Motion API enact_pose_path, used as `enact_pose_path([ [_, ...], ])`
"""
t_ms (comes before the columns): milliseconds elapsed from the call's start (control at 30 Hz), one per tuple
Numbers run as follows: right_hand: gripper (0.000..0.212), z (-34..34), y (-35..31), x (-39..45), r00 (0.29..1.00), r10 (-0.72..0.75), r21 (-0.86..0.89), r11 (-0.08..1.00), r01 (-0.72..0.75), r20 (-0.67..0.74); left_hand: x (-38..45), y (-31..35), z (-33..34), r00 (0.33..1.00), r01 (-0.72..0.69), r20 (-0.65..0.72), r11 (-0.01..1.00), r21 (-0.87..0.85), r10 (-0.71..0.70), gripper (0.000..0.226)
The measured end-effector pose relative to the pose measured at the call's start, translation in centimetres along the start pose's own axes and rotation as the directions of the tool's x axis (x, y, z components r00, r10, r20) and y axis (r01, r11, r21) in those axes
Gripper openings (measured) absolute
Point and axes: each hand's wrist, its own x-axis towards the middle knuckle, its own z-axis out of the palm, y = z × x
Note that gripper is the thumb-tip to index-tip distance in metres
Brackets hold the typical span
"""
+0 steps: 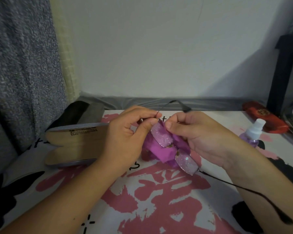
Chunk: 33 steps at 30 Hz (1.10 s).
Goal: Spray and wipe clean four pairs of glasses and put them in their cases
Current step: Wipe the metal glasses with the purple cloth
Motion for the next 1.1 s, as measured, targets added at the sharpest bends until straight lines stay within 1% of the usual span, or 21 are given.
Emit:
enact_pose_path([
  [67,0.014,0.0,0.0,0.0,1.0,0.0,0.032,0.999,0.001,-0.02,0.0,0.0,0.1,0.999,-0.029,0.03,0.999,0.013,0.029,0.031],
  [167,0.02,0.0,-0.2,-0.1,1.0,0.003,0.039,0.999,-0.003,-0.005,-0.1,0.0,0.2,0.997,-0.051,0.057,0.998,0.049,0.048,0.024],
  [200,0.019,0.2,-0.3,-0.2,1.0,0.005,0.041,0.999,-0.005,0.002,-0.1,-0.1,0.2,0.997,-0.053,0.056,0.997,0.055,0.05,0.023],
  [300,0.008,0.4,-0.3,-0.3,1.0,-0.015,0.017,1.0,0.014,0.025,-0.1,-0.5,0.0,0.995,-0.085,0.064,0.994,0.075,0.081,0.016],
  [367,0.007,0.5,-0.2,-0.4,0.997,0.008,0.02,1.0,-0.01,0.072,-0.1,-0.6,-0.1,0.991,-0.119,0.065,0.988,0.101,0.113,0.014],
  [433,0.008,0.7,-0.1,-0.4,0.991,0.033,0.06,0.997,-0.041,0.127,-0.1,-0.6,0.0,0.989,-0.14,0.071,0.983,0.117,0.132,0.016],
  [500,0.011,0.9,-0.1,-0.3,0.989,0.037,0.077,0.996,-0.049,0.142,-0.2,-0.5,0.1,0.988,-0.134,0.085,0.987,0.093,0.126,0.016],
  [600,0.008,1.0,-0.2,-0.5,0.988,0.05,0.103,0.992,-0.066,0.149,-0.3,-0.4,0.2,0.992,-0.097,0.084,0.994,0.044,0.093,0.017],
  [667,0.007,1.1,-0.2,-0.6,0.987,0.054,0.089,0.994,-0.068,0.154,-0.2,-0.2,0.3,0.995,-0.069,0.077,0.997,0.023,0.067,0.02],
  [733,0.011,1.2,-0.1,-0.6,0.985,0.059,0.055,0.996,-0.069,0.159,-0.2,-0.3,0.2,0.995,-0.056,0.082,0.998,0.002,0.055,0.019],
  [900,0.02,1.3,0.1,-0.5,0.983,0.113,0.03,0.993,-0.118,0.148,-0.3,-0.5,0.0,0.988,-0.1,0.118,0.995,0.022,0.097,0.012],
  [1000,0.014,1.5,0.1,-0.6,0.986,0.09,0.027,0.995,-0.094,0.138,-0.4,-0.3,0.0,0.987,-0.104,0.123,0.994,0.02,0.101,0.015],
  [1100,0.017,1.6,0.2,-0.6,0.992,0.051,0.06,0.997,-0.058,0.118,-0.2,-0.1,0.1,0.994,-0.03,0.106,0.999,-0.034,0.033,0.022],
])
